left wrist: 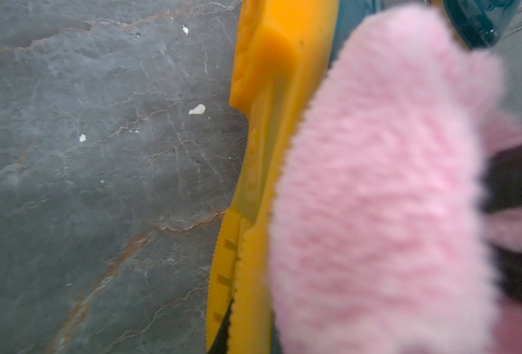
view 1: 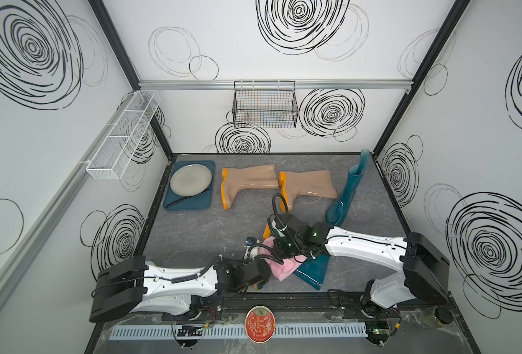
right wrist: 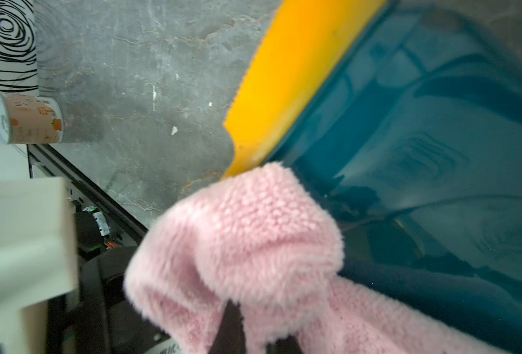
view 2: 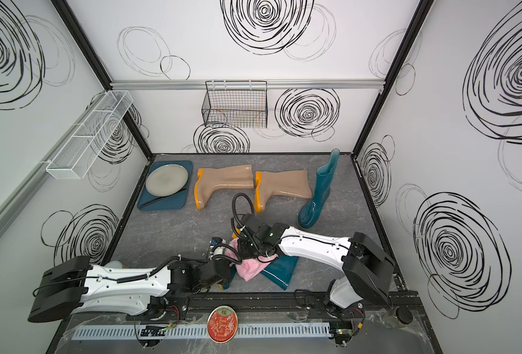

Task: Wipe the rubber boots with a cloth
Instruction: Wipe the dirt off the rubber boot.

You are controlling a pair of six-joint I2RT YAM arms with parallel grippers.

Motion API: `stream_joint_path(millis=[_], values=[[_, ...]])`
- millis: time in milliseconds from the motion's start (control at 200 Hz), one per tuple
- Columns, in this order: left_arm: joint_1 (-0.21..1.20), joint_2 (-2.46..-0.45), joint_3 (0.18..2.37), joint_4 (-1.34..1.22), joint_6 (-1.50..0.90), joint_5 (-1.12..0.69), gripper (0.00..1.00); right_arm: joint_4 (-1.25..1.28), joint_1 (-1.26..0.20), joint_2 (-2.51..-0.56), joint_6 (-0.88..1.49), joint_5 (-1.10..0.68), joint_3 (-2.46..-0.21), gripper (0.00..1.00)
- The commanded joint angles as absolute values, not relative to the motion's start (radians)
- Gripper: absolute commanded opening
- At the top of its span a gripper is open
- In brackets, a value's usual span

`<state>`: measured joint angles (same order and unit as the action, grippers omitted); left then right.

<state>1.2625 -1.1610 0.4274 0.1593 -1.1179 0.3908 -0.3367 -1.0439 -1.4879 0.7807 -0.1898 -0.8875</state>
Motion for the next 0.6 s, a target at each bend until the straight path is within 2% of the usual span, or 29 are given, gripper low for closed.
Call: stream_joint_path(millis=[0, 210, 280, 430, 595], values=[[1.267, -1.194, 0.394, 0.087, -1.142, 0.424, 0.00, -0.340, -1.036, -1.439, 0.810, -0.139, -0.768, 0.00], [1.261, -1.215, 0.399, 0.077, -1.123, 0.408, 0.00, -0.740, -1.063, -1.228, 1.028, 0.089, -0.551, 0.00], [1.256, -1.213, 0.394, 0.075, -1.117, 0.401, 0.00, -0.853, -1.075, -1.125, 1.082, 0.117, -0.516, 0.00], [1.237, -1.209, 0.378, 0.055, -1.106, 0.387, 0.00, -0.730, -1.090, -0.975, 1.061, 0.049, -0.444, 0.00], [1.236, -1.226, 0.393, 0.052, -1.087, 0.382, 0.00, -0.409, -1.022, -1.088, 0.884, -0.038, -0.569, 0.00]])
